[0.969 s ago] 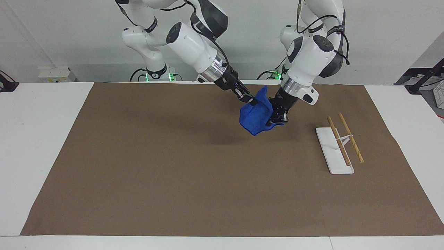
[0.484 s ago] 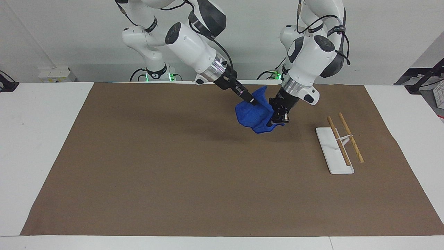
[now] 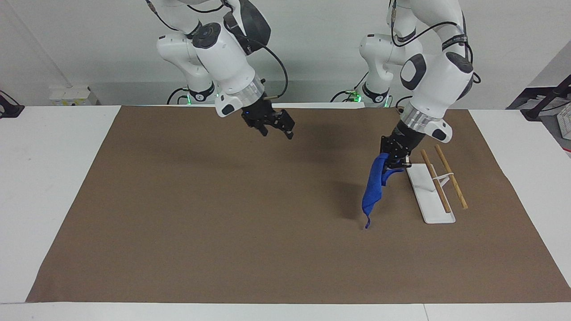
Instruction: Right arm passes towel to left arm to hang
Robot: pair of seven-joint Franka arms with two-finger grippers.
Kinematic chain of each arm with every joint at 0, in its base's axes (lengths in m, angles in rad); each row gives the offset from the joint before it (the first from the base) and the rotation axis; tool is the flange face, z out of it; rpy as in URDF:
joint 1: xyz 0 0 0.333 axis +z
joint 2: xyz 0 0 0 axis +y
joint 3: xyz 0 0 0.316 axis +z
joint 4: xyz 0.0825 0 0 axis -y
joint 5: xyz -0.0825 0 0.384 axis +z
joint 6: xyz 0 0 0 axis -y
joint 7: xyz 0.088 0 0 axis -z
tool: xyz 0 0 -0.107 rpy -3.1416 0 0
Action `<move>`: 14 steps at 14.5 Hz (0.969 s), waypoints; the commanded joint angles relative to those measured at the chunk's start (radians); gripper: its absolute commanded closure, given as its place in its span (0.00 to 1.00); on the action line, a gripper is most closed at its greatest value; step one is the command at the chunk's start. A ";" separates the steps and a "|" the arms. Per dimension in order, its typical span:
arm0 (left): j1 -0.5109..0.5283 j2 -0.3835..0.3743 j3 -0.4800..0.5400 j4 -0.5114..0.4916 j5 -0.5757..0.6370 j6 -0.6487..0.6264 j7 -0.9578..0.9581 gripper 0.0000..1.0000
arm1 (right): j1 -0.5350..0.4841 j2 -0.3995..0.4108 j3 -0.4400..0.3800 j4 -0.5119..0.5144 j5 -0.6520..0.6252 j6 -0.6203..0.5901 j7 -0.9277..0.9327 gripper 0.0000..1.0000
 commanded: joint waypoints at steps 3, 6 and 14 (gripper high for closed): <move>0.147 -0.004 -0.005 -0.030 -0.017 0.015 0.184 1.00 | -0.008 -0.084 -0.280 -0.019 -0.076 -0.124 -0.555 0.00; 0.216 0.004 -0.005 -0.010 -0.015 0.024 0.386 1.00 | -0.004 -0.093 -0.432 0.033 -0.140 -0.186 -0.705 0.00; 0.340 0.059 0.000 0.102 -0.001 0.027 0.761 0.99 | -0.007 -0.081 -0.471 0.106 -0.230 -0.317 -0.634 0.00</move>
